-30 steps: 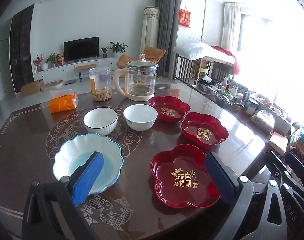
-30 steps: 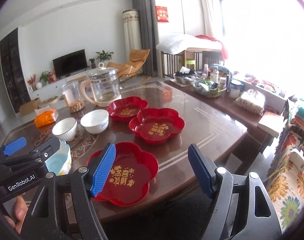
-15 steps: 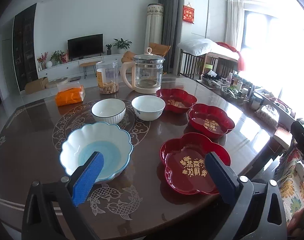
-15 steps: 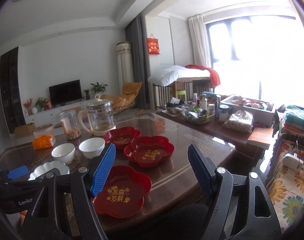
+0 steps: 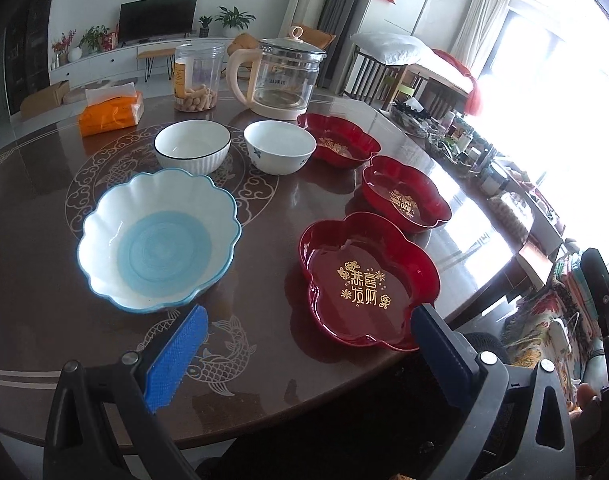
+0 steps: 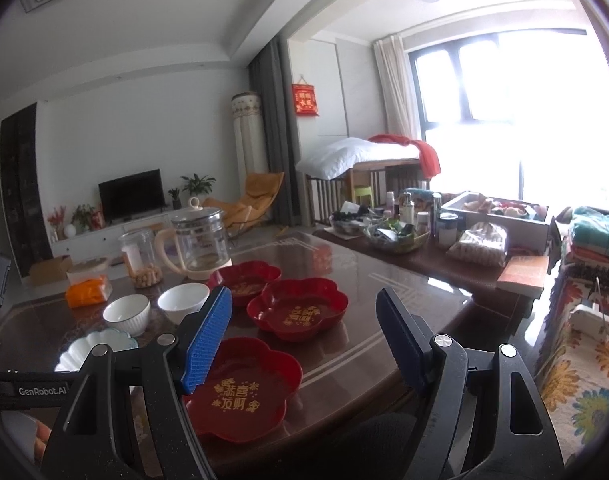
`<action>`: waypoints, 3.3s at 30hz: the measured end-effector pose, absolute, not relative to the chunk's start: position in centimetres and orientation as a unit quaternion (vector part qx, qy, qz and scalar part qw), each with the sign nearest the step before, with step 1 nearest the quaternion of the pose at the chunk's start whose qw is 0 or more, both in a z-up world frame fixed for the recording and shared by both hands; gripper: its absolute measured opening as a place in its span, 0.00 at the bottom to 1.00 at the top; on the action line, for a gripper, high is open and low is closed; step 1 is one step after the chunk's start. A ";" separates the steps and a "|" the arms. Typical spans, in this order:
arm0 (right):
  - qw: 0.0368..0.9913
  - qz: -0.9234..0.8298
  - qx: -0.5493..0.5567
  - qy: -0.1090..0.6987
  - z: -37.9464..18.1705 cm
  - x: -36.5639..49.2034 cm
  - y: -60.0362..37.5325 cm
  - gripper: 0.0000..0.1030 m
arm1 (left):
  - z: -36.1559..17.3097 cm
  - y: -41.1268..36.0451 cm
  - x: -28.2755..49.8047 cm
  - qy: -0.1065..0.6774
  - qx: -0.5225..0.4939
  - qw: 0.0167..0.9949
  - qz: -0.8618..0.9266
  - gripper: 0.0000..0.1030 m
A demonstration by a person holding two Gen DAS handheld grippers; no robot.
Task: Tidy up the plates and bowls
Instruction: 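Move the right gripper to the second red flower plate, then grasp the second red plate rim with the right gripper and lift it, then lower the red plate onto the first red plate and open the right gripper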
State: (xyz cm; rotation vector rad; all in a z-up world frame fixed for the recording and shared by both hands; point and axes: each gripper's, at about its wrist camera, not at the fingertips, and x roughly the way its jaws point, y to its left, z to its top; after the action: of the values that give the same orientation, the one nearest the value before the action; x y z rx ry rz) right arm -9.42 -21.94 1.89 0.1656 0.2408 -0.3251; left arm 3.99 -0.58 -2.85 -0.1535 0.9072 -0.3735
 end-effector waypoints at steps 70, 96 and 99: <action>0.832 -0.031 0.221 0.508 -8.4 19.2 -42.3 0.09 | -7.5 -19.5 28.6 0.558 -0.015 0.800 -0.220 0.05; 0.867 -0.022 0.180 0.464 -5.6 4.1 -26.7 0.12 | -7.0 -8.1 15.5 0.503 0.050 0.836 -0.214 0.10; 0.864 -0.029 0.181 0.470 -6.6 4.3 -26.8 0.12 | -7.8 -8.5 15.8 0.502 0.065 0.837 -0.208 0.10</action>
State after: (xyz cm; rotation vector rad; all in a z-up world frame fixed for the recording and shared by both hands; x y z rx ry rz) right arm 4.26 -26.83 -6.63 0.3785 0.9848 -0.0613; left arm 15.79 -8.47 -7.85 0.1377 1.0632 -0.4398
